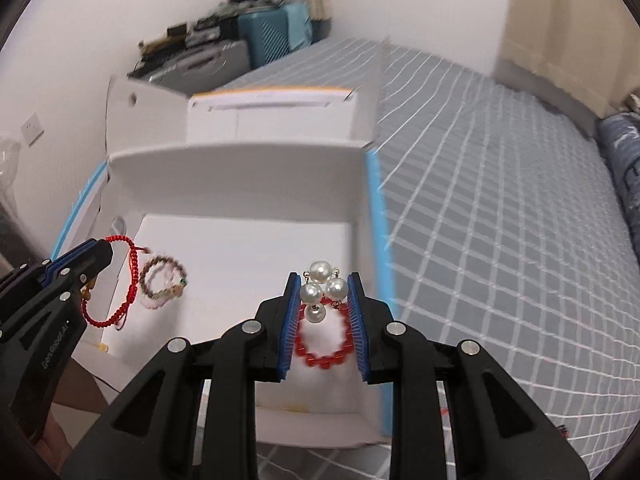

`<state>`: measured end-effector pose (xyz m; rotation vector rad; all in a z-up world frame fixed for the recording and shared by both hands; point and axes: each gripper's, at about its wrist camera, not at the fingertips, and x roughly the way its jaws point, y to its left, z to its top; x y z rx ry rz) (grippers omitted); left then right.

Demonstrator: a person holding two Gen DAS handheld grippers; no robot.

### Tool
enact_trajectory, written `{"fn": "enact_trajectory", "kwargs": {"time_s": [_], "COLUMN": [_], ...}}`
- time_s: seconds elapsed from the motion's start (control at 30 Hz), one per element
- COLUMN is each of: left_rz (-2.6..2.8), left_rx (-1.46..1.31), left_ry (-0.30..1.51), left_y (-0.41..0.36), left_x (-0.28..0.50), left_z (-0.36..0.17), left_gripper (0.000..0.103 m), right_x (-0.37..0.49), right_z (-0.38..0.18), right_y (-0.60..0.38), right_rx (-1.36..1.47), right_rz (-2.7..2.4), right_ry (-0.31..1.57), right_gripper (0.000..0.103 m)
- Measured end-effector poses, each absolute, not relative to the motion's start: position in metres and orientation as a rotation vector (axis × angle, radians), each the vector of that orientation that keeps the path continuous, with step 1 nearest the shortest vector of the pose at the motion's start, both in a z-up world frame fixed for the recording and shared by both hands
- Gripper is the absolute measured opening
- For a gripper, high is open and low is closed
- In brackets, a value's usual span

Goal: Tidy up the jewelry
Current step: 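Open the left tool and right tool to drop both items into the box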

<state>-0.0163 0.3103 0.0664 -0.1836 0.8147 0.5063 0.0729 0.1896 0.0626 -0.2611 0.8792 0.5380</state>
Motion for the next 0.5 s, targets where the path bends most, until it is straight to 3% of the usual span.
{"fn": "enact_trajectory", "kwargs": {"time_s": [0.5], "left_rz": [0.538], "left_rx": [-0.257], "left_ry": [0.976], "left_y": [0.362], "left_x": [-0.014], "left_z": [0.012], "left_gripper": [0.008], "right_x": [0.076], "right_z": [0.01], "right_y": [0.227], "right_rx": [-0.331], "right_rz": [0.533], "right_ry": [1.018], "right_gripper": [0.023]}}
